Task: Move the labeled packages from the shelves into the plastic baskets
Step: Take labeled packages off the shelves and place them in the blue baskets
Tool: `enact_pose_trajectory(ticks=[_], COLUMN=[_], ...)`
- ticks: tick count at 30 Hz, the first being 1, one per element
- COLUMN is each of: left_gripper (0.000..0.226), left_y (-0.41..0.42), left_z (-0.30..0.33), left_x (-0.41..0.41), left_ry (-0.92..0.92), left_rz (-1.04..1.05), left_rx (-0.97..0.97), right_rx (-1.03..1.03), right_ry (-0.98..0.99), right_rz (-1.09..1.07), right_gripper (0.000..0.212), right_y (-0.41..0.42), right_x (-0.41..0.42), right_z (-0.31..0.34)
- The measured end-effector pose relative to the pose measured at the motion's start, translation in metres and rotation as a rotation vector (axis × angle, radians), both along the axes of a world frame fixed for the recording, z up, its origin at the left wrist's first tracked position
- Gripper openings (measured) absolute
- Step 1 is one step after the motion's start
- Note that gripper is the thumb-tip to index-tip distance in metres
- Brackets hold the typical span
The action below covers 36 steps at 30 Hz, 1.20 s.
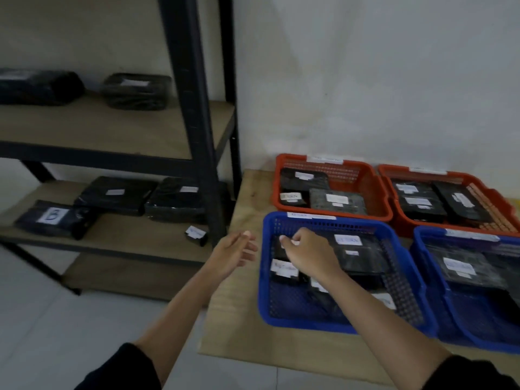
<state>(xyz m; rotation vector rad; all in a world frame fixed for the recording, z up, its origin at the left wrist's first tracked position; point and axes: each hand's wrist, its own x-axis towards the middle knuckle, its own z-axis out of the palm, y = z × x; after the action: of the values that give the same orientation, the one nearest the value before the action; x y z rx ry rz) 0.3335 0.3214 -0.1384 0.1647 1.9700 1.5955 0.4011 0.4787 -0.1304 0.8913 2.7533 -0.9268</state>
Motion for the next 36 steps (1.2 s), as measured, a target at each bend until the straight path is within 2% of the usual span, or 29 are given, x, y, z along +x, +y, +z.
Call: enact_pose_trajectory(ticks=[5,8,14,16,20,25,29,36], left_gripper=[0.024,0.024,0.028,0.03,0.031,0.03,0.032,0.025], left_y=[-0.095,-0.159,-0.265,-0.285,-0.298,-0.278,-0.254,-0.236], left_z=[0.002,0.0,-0.018,-0.025,-0.041,-0.073,-0.114,-0.184], left_x=[-0.051,-0.084,-0.156,-0.175,-0.208,-0.238,-0.254,-0.268], left_ry=[-0.019,0.026,0.021,0.018,0.0,-0.067,-0.097,-0.142], left_rz=[0.093,0.106,0.101,0.083,0.044,-0.007,-0.014,-0.047], left_rx=[0.016,-0.075,-0.173,-0.178,-0.192,-0.156,-0.142,-0.149], right_rx=[-0.074,-0.083,-0.244,-0.278,-0.382,-0.643,-0.727,-0.818], right_ry=[0.043,0.019,-0.007,-0.003,-0.047,-0.017,-0.045,-0.045], right_rz=[0.084,0.088,-0.027,-0.129,-0.313,-0.554,-0.69,-0.827], right_gripper=[0.043,0.04,0.02,0.034,0.028,0.025,0.04,0.043], right_y=[-0.093,-0.147,-0.235,-0.256,-0.271,-0.247,-0.223,-0.197], right_x=[-0.063,-0.104,-0.167,-0.182,-0.205,-0.235,-0.254,-0.282], right_z=[0.002,-0.007,-0.043,-0.056,-0.071,-0.106,-0.147,-0.205])
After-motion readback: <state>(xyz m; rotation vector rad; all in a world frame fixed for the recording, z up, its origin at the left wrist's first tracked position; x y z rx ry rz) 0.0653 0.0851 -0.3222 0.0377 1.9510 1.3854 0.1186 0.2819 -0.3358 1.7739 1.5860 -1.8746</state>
